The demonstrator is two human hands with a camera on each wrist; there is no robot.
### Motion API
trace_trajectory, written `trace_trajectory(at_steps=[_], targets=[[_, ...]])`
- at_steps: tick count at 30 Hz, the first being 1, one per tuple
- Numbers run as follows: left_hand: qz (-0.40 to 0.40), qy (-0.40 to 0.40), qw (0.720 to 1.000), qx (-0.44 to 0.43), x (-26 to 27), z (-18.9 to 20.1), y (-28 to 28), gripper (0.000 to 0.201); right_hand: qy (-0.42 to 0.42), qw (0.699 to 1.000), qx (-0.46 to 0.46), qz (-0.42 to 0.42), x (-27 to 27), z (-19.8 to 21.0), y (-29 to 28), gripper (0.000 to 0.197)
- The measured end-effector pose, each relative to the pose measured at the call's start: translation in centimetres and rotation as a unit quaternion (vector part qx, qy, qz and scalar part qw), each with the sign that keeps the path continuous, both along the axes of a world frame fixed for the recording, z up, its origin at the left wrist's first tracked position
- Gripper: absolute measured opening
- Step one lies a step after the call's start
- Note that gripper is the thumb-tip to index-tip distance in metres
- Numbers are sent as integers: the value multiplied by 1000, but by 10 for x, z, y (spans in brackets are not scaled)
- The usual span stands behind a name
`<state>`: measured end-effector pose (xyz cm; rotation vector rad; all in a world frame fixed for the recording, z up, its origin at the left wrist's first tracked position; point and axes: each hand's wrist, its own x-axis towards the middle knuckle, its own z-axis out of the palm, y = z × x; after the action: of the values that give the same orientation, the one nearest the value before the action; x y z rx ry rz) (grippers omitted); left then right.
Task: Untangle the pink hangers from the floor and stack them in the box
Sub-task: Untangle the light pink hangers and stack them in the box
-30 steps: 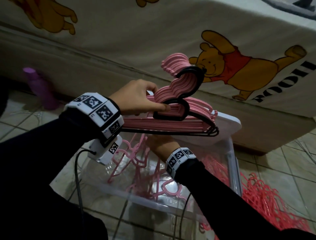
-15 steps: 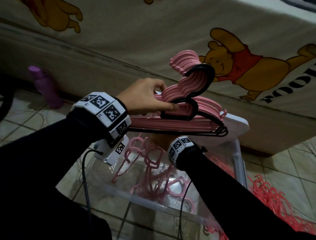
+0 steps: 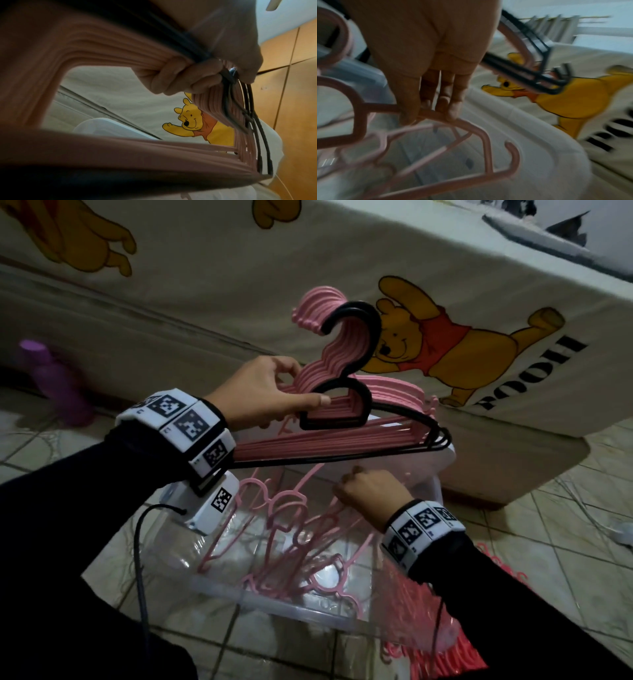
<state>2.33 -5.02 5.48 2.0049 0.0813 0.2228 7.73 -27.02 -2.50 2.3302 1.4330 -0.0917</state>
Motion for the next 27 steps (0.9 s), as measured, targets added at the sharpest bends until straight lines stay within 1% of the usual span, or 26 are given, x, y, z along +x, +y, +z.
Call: trace_trajectory(at_steps=[4, 8, 12, 16, 19, 22, 24, 27], targets=[[17, -7, 1000, -5, 1, 1, 5, 51, 30, 995, 76, -62, -1, 19, -15, 13], [22, -11, 1000, 5, 0, 0, 10, 51, 62, 979, 153, -121, 6, 45, -30, 4], [12, -12, 1000, 25, -2, -4, 9, 58, 63, 952, 277, -109, 11, 70, -38, 9], [6, -15, 999, 36, -1, -8, 7, 55, 59, 931, 348, -94, 16, 83, -39, 11], [6, -17, 998, 60, 0, -10, 5, 57, 46, 925, 365, -96, 20, 85, -39, 14], [-14, 5, 999, 49, 0, -12, 3, 61, 21, 928, 360, -96, 22, 83, -37, 14], [-35, 21, 998, 47, 0, -14, 1, 61, 8, 923, 372, -103, 24, 81, -36, 15], [-37, 22, 997, 67, 1, -15, 1, 56, 2, 917, 381, -116, 26, 80, -34, 18]])
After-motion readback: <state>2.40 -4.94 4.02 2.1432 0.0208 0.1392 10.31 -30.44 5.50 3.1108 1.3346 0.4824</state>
